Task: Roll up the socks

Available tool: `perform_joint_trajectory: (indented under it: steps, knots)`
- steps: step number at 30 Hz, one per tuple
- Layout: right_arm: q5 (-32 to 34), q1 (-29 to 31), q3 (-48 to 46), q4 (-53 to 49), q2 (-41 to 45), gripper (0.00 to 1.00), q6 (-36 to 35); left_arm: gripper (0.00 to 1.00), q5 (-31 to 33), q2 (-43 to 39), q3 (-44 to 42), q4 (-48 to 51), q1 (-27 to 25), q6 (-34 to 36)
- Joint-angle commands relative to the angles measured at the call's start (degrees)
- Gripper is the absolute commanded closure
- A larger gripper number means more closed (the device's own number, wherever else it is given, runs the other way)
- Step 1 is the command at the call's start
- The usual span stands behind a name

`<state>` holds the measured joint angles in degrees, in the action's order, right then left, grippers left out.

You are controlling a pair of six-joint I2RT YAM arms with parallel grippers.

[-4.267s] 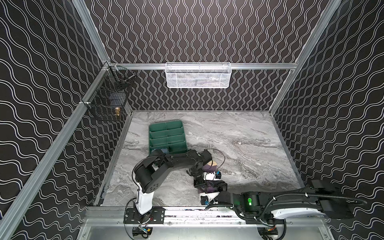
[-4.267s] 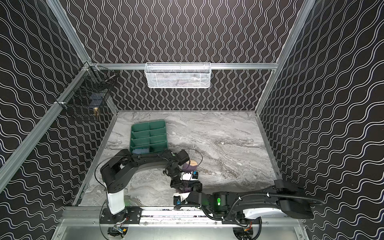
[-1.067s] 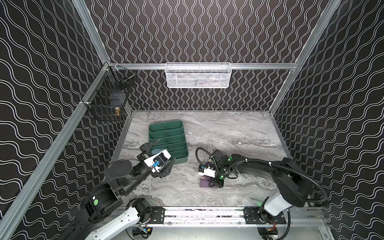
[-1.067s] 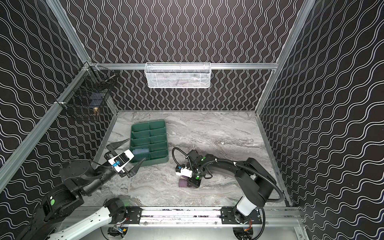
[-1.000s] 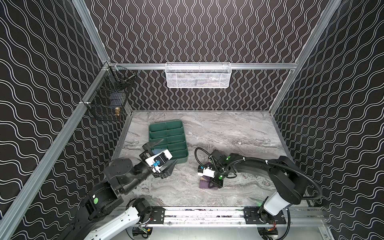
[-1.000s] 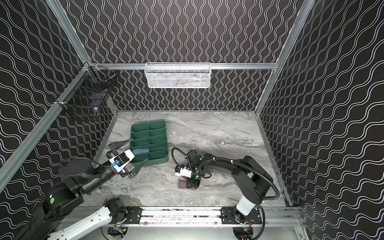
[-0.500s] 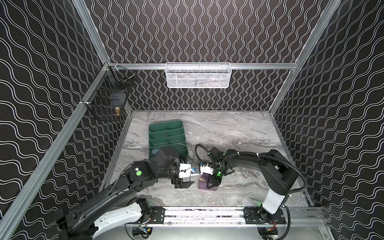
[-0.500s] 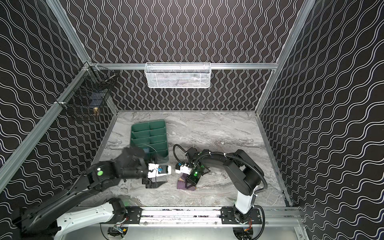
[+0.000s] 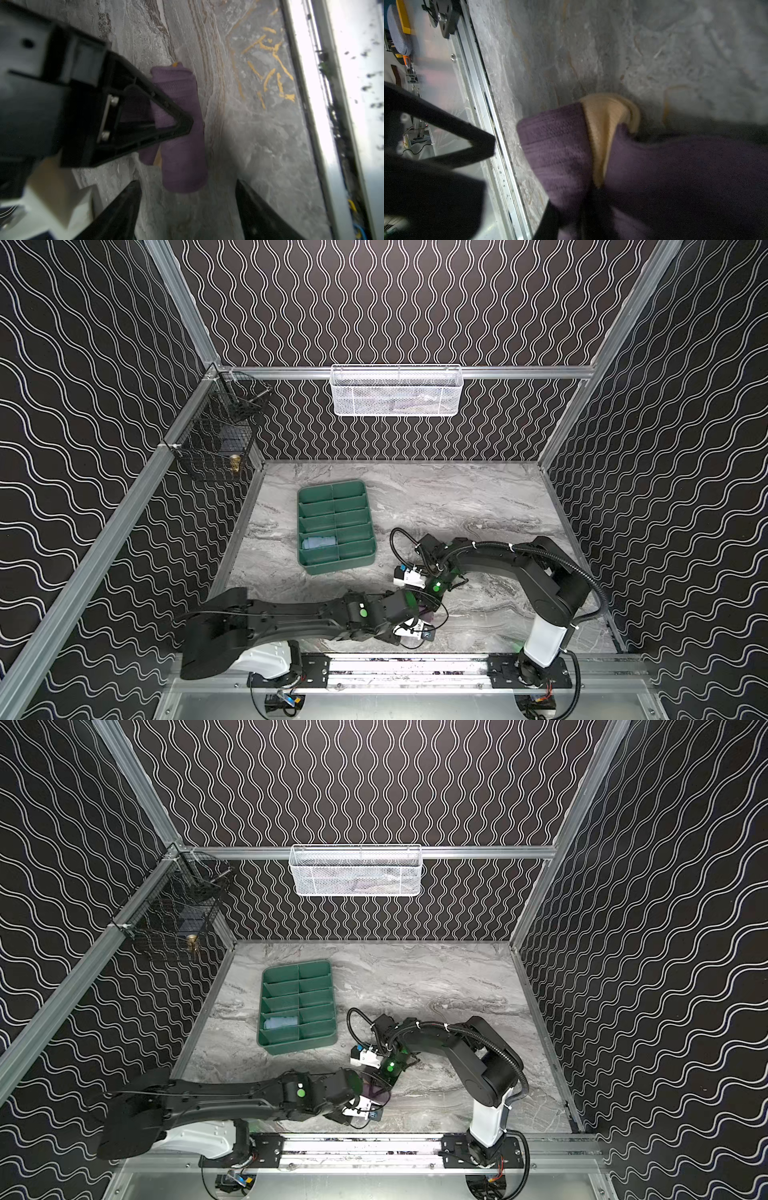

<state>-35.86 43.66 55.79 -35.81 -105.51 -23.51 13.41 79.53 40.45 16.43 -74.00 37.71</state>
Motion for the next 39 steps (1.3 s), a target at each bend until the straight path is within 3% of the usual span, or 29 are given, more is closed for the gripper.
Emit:
perform_joint_trajectory:
  steps: [1,7,17,19,23,32,33,36,39]
  knots:
    - [19.27,0.22,-1.03,1.71,-2.10,1.00,-0.08,0.31,-1.41,3.11,0.22,-5.17,-0.09,-1.68]
    - [18.50,0.27,-0.94,1.61,-1.41,1.00,-0.05,0.47,-1.68,7.99,0.69,-6.24,-0.08,-3.17]
    - [17.66,0.28,-1.15,2.02,1.28,1.00,0.04,1.00,-2.56,16.00,4.46,-3.38,-0.10,-5.59]
    - [17.49,0.28,-1.74,3.03,3.38,0.96,0.13,1.00,-2.21,15.93,4.69,-2.63,-0.10,-5.96]
    - [17.89,0.24,-4.42,7.14,10.67,0.70,0.48,1.00,-2.16,15.80,4.33,-2.25,-0.08,-6.75]
    - [26.15,-1.26,-8.91,12.05,24.68,0.52,1.97,1.00,-0.80,14.55,4.23,0.50,-0.07,-8.09]
    - [26.56,-1.64,-9.22,12.35,26.17,0.30,2.05,1.00,-0.61,14.20,4.20,0.74,-0.09,-8.09]
    - [31.19,-3.08,-10.35,15.24,30.79,0.27,3.24,1.00,-0.63,13.53,4.82,2.39,-0.09,-8.10]
    - [41.97,-5.15,-11.47,20.92,36.96,0.27,7.13,1.00,-3.31,13.79,8.39,9.00,0.04,-8.83]
